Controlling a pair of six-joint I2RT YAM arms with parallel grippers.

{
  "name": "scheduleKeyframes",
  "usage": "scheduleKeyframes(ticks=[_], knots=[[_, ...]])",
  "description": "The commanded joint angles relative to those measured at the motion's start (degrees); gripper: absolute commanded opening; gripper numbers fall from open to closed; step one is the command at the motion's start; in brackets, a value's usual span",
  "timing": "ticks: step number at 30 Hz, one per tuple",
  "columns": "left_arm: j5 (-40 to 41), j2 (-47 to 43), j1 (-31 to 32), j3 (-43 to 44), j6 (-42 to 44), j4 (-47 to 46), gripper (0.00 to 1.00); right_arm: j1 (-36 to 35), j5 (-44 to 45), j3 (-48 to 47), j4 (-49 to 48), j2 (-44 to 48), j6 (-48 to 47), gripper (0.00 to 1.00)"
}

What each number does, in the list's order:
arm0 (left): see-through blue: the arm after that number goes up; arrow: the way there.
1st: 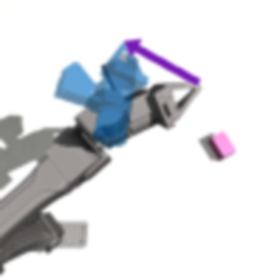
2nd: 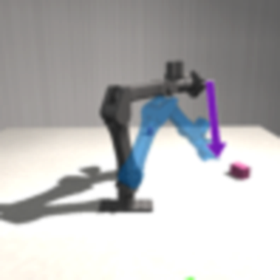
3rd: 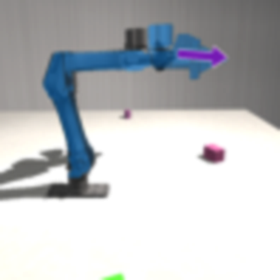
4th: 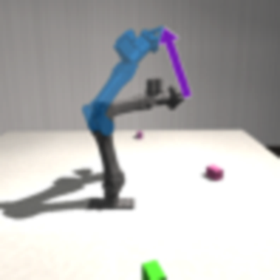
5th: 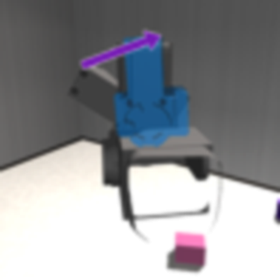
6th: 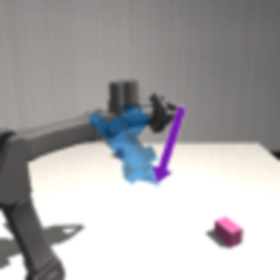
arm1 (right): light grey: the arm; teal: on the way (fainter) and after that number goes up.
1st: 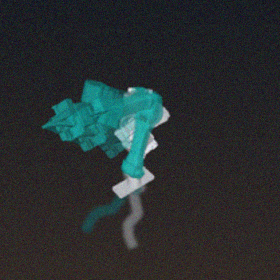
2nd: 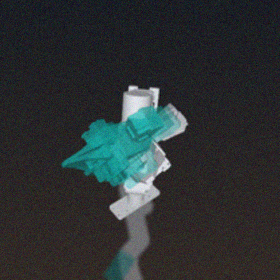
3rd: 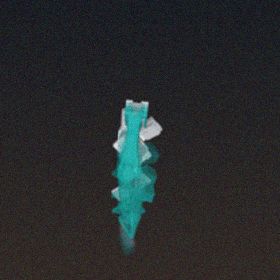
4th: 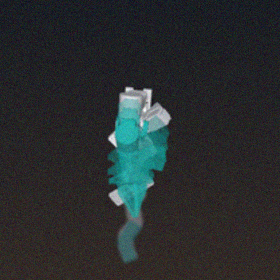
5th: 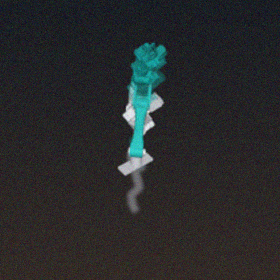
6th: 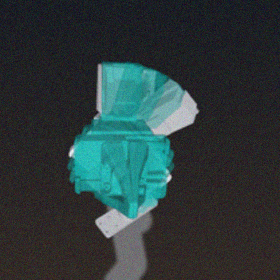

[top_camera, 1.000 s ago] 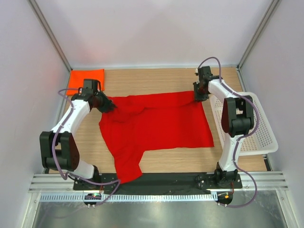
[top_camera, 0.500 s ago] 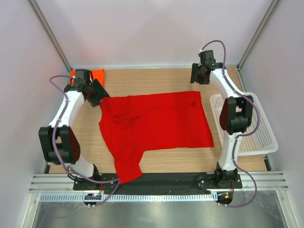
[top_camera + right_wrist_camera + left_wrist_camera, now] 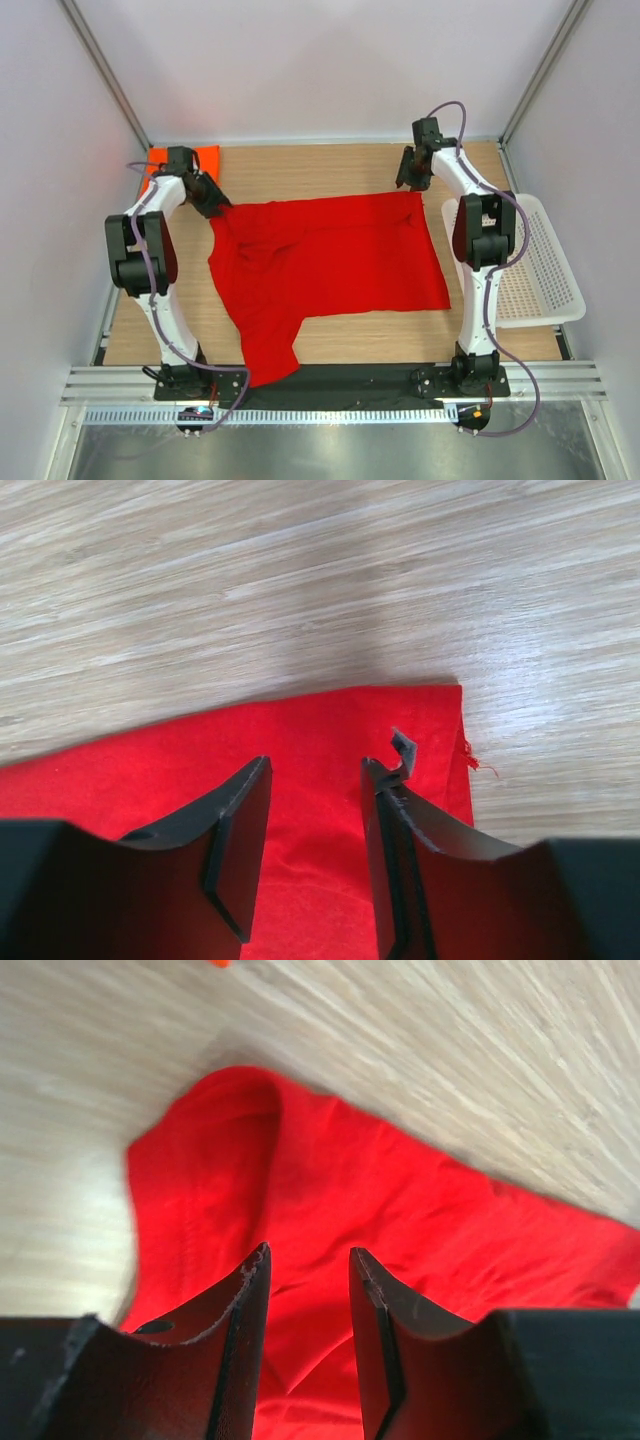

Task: Fold and stack the t-shirts
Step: Fold the tshirt

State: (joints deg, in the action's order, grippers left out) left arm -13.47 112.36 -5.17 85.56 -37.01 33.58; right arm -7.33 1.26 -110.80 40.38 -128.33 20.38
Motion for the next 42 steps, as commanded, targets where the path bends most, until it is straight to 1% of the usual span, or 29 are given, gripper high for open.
scheduleKeyframes(ticks=[1,2,4,6,7,8,10,11,13,14,18,20,22,26,29,32,35,36,42], knots=[[-6.7,1.5,0.0,0.0,-3.9,-7.8,0.38,-0.1,1.0,-3.6,0.6,-0.3,1.6,0.45],[-6.4,1.7,0.0,-0.2,-5.7,-8.4,0.38,-0.1,1.8,-4.0,1.1,-0.4,0.7,0.42],[-3.3,3.4,0.1,-0.7,-7.1,-8.6,0.39,-0.1,5.0,-3.7,1.3,-0.4,-0.1,0.39],[-1.3,5.4,-0.1,0.5,-8.3,-7.1,0.38,0.0,7.3,-3.0,1.1,-0.3,-1.0,0.36],[-0.4,6.5,-0.1,1.6,-8.3,-5.6,0.38,0.0,8.2,-2.7,0.9,-0.3,-1.3,0.36],[0.6,8.3,0.0,2.5,-8.4,-0.9,0.38,0.0,9.1,-2.5,0.8,-0.4,-1.8,0.36],[4.0,9.3,-0.1,4.4,-8.0,3.5,0.37,-0.1,10.2,-3.1,2.4,-0.8,-2.5,0.35],[4.9,9.3,-0.1,4.4,-7.6,5.1,0.36,0.0,9.8,-2.8,2.4,-0.4,-2.7,0.36],[8.3,9.1,-0.1,3.7,-7.0,5.3,0.36,0.0,9.2,-2.0,1.5,-0.4,-2.8,0.37],[8.6,9.4,-0.1,3.8,-6.6,6.0,0.36,0.0,9.1,-2.2,2.1,-0.6,-2.8,0.37],[11.8,10.4,-1.2,6.5,-3.2,9.7,0.36,-0.1,9.1,0.7,3.3,1.8,-1.4,0.4],[13.1,10.2,-1.6,7.4,-1.0,10.4,0.36,0.0,9.6,1.9,4.0,3.0,-0.9,0.44],[13.0,10.2,-1.6,8.7,1.2,11.7,0.36,0.0,8.6,3.5,4.8,4.7,-1.0,0.44],[12.2,9.1,-1.5,9.6,2.2,12.2,0.38,-0.5,5.8,5.7,7.8,6.3,-0.6,0.42],[11.5,8.4,-1.6,9.8,2.1,12.2,0.38,-1.3,4.5,9.5,6.6,8.2,-0.6,0.39],[11.6,7.9,-1.7,9.5,2.3,12.2,0.38,-1.4,3.8,12.8,4.8,9.9,0.4,0.35],[11.1,7.9,-1.6,9.4,2.5,12.2,0.38,-1.5,3.2,13.9,4.6,10.5,1.4,0.25],[10.9,7.9,-1.5,9.3,2.5,12.2,0.38,-1.3,2.8,14.6,4.2,10.6,2.0,0.24],[9.9,8.1,-1.6,9.5,2.4,12.0,0.38,-1.4,0.4,14.7,2.6,8.7,5.3,0.25]])
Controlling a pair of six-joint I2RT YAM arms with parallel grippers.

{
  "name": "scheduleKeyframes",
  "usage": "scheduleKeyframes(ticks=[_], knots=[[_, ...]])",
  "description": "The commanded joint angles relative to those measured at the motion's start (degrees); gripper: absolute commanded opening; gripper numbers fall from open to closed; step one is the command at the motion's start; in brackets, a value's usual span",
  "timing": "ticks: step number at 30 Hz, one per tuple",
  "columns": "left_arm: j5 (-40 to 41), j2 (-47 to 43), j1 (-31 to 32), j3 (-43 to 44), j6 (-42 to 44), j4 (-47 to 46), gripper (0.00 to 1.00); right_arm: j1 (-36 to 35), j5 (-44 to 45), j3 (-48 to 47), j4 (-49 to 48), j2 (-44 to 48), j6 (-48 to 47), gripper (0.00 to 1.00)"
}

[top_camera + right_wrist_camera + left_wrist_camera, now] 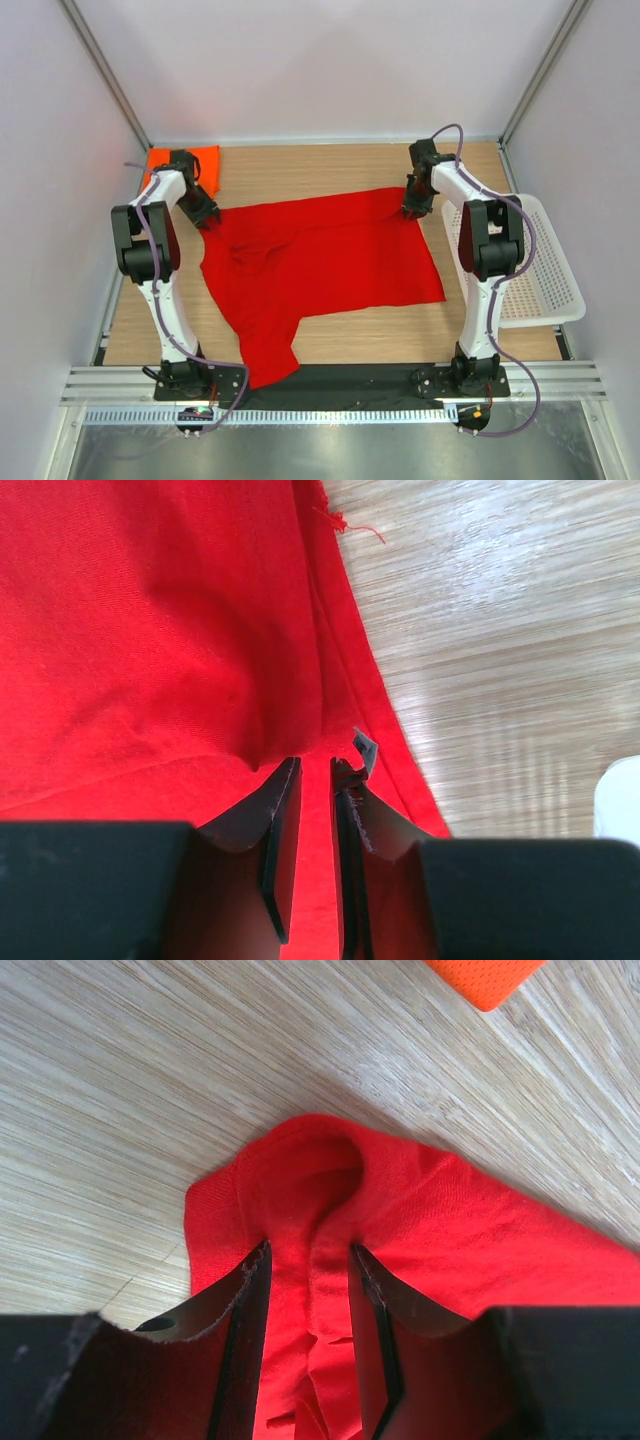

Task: Fold and stack the t-shirts
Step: Fold the tshirt

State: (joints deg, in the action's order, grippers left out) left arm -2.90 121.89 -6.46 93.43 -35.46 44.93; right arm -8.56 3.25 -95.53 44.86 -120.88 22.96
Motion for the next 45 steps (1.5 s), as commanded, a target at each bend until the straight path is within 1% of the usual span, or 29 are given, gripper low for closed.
scheduleKeyframes(ticks=[1,6,11,22,24,28,29,31,33,38,45], knots=[[-0.9,-1.4,-0.3,1.7,0.8,0.8,0.38,-0.1,-1.4,-0.8,-1.8,1.0,3.5,0.26],[-1.1,-1.3,-0.3,1.8,1.1,1.0,0.38,-0.1,-1.5,-0.9,-3.6,-0.1,5.0,0.29],[-1.1,-1.1,-0.3,1.6,1.3,1.0,0.39,-0.1,-1.7,-1.2,-2.9,-1.9,6.0,0.29],[-1.8,-0.6,-0.2,2.0,1.2,1.2,0.39,-0.1,-1.0,-1.1,-3.8,-3.6,5.1,0.29],[-1.7,-0.6,-0.3,1.9,1.2,1.2,0.39,-0.1,-0.6,-1.3,-3.5,-3.7,5.0,0.28],[-1.4,-0.7,-0.3,1.8,1.1,1.2,0.39,-0.1,0.2,-1.6,-2.8,-2.5,4.4,0.18],[-1.4,-0.7,-0.3,1.8,1.2,1.1,0.4,-0.1,0.5,-1.9,-2.5,-2.3,4.3,0.08],[-1.4,-0.5,-0.3,1.6,1.2,1.1,0.4,-0.1,1.4,-2.6,-1.7,-1.7,3.9,0.01],[-1.1,-0.5,-0.3,1.6,1.1,1.1,0.4,-0.1,2.1,-3.8,-0.1,-1.5,3.1,0.01],[-0.9,-0.4,-0.3,1.8,1.0,1.0,0.4,-0.1,7.7,-6.3,3.9,-0.6,0.6,0.01],[-1.1,0.0,-0.3,1.9,1.2,1.2,0.4,-0.1,8.6,-6.3,3.9,-2.2,-2.7,0.01]])
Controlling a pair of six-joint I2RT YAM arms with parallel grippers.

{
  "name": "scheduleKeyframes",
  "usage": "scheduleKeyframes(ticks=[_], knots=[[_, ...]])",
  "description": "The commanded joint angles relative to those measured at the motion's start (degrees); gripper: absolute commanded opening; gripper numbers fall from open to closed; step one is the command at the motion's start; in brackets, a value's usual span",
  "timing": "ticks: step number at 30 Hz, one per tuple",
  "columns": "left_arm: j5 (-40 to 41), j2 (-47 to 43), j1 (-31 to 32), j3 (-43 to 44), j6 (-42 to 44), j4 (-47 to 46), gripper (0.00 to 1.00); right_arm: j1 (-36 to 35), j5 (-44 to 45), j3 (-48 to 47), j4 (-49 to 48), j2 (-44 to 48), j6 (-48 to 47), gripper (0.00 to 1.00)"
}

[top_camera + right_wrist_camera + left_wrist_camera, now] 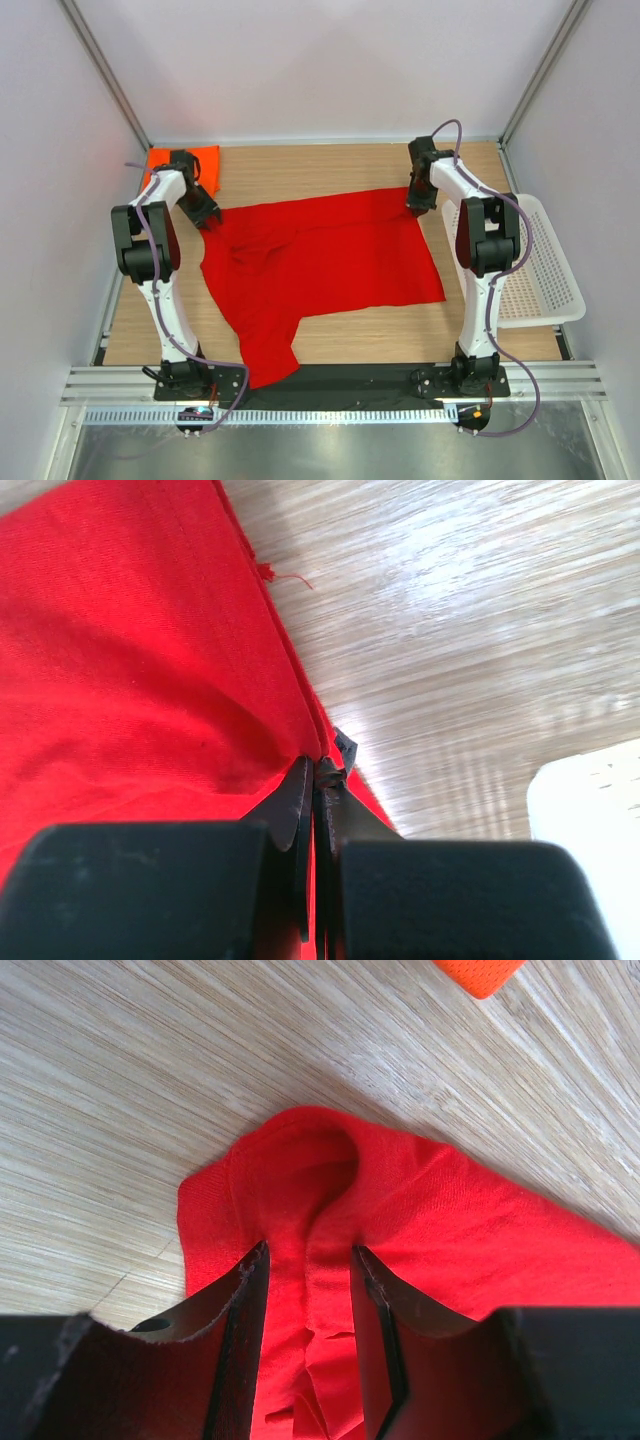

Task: Fold and stack the t-shirts
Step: Fold the tshirt

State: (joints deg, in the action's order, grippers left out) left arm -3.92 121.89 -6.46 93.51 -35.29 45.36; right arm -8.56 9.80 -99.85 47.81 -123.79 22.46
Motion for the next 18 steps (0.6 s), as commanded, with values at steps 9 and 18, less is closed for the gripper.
scheduleKeyframes(ticks=[9,18], knots=[[0.3,-0.3,-0.3,1.8,1.4,1.1,0.4,0.0,3.9,-2.7,0.3,-1.5,-4.1,0.01],[-1.2,-3.3,-0.3,2.7,1.4,2.3,0.52,-0.1,5.7,-6.8,4.5,-0.9,-5.1,0.36]])
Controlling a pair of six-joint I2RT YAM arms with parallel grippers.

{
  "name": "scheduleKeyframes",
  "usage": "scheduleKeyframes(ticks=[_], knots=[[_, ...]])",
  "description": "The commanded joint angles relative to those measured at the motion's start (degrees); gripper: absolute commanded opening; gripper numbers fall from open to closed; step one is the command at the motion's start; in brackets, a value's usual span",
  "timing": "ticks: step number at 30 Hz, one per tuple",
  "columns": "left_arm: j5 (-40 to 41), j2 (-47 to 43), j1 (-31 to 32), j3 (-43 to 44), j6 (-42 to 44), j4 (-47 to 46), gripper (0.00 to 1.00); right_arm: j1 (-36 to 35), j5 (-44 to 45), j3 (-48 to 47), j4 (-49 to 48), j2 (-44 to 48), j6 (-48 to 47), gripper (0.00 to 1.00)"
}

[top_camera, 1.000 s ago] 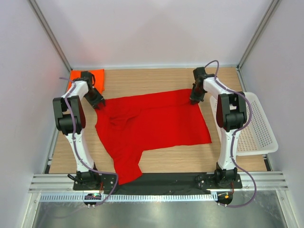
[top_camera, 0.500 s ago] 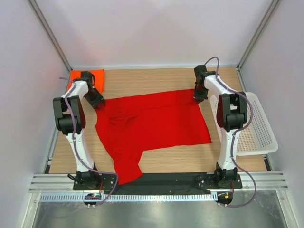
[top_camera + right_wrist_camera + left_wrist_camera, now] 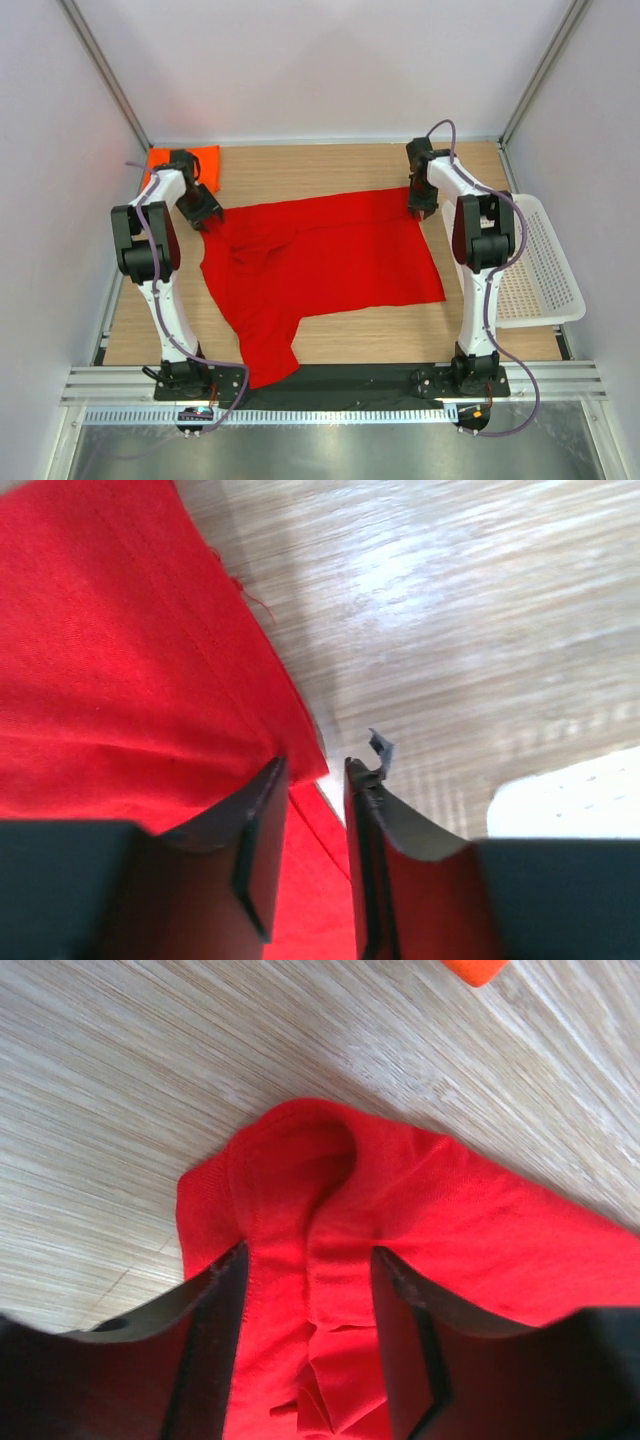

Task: Fold and stack the t-shirts
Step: Fold the tshirt

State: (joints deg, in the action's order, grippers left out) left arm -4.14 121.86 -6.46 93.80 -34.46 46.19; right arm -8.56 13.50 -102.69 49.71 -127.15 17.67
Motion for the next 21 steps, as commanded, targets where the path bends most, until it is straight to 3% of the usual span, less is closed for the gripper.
scheduleKeyframes(ticks=[1,10,19,21], knots=[[-1.7,-4.1,-0.3,2.5,0.4,1.4,0.55,-0.1,2.0,-4.3,3.5,3.3,-0.1,0.38],[-3.9,-14.7,0.9,-1.8,0.2,1.7,0.61,-8.3,-4.3,3.8,0.1,11.3,3.4,0.49],[-13.2,-29.0,4.9,-24.3,2.8,-4.7,0.57,-15.2,-12.7,2.1,-1.1,11.6,4.6,0.5],[-13.9,-30.3,5.9,-28.6,2.6,-5.8,0.57,-16.2,-18.1,3.2,-2.9,11.9,4.5,0.49]])
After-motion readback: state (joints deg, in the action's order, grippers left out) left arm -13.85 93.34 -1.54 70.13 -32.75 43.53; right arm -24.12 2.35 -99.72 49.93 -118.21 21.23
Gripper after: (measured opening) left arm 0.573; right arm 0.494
